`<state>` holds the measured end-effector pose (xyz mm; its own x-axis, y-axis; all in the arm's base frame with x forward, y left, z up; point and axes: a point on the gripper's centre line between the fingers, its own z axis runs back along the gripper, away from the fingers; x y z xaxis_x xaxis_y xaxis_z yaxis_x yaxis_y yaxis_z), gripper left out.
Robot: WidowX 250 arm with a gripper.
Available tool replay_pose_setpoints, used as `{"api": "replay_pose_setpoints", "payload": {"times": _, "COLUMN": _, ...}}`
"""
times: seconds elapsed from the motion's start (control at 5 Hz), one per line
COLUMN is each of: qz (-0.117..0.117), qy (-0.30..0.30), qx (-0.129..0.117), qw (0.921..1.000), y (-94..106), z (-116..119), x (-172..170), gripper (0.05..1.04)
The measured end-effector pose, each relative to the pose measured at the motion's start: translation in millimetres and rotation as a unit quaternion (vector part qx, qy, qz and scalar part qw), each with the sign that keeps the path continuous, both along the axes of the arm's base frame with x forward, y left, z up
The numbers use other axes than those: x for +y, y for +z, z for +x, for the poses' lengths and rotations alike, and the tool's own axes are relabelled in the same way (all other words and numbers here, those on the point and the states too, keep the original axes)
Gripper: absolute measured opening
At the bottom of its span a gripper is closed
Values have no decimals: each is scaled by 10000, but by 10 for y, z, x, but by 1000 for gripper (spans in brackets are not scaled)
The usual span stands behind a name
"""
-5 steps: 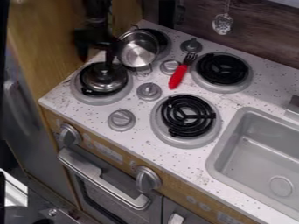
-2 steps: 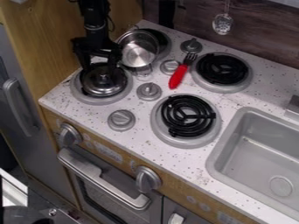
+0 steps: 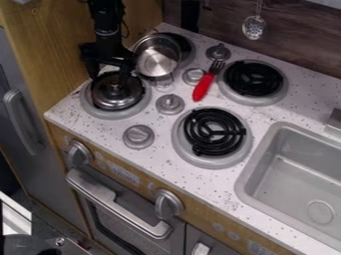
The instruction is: Move the silver lid to the bottom right burner
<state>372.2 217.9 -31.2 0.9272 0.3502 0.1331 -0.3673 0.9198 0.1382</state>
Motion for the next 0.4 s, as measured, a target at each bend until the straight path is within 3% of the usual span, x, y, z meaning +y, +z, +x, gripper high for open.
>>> {"api": "replay_pose_setpoints", "payload": {"times": 0.4, "qz": 13, "qy": -68, "qx": 13, "qw": 10000, "y": -44, "z": -65, "x": -73, "gripper": 402}}
